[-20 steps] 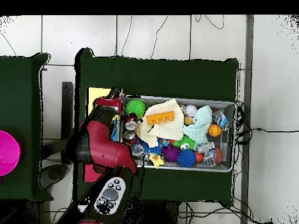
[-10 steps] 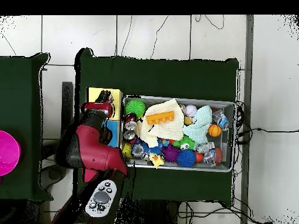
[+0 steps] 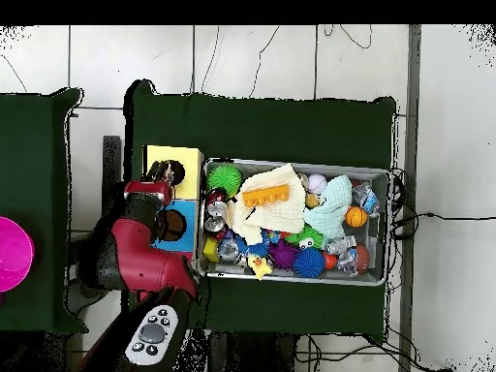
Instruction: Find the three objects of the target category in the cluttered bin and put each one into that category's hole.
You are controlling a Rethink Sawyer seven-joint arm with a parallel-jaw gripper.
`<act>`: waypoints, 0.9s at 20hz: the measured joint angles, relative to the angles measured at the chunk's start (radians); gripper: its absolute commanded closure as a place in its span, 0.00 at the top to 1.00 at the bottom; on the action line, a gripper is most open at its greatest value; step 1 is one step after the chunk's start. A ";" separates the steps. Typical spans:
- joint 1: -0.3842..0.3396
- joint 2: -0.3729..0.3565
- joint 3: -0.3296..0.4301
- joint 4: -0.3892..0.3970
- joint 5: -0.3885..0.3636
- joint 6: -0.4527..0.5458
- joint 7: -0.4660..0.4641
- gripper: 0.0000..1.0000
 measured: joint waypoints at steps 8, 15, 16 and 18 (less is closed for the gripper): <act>0.000 0.020 0.001 0.015 0.000 -0.036 0.050 0.00; -0.003 0.041 0.001 0.018 -0.010 -0.099 0.138 0.00; -0.003 0.045 0.001 0.018 -0.014 -0.111 0.154 0.00; -0.003 0.052 0.001 0.019 -0.020 -0.128 0.181 0.00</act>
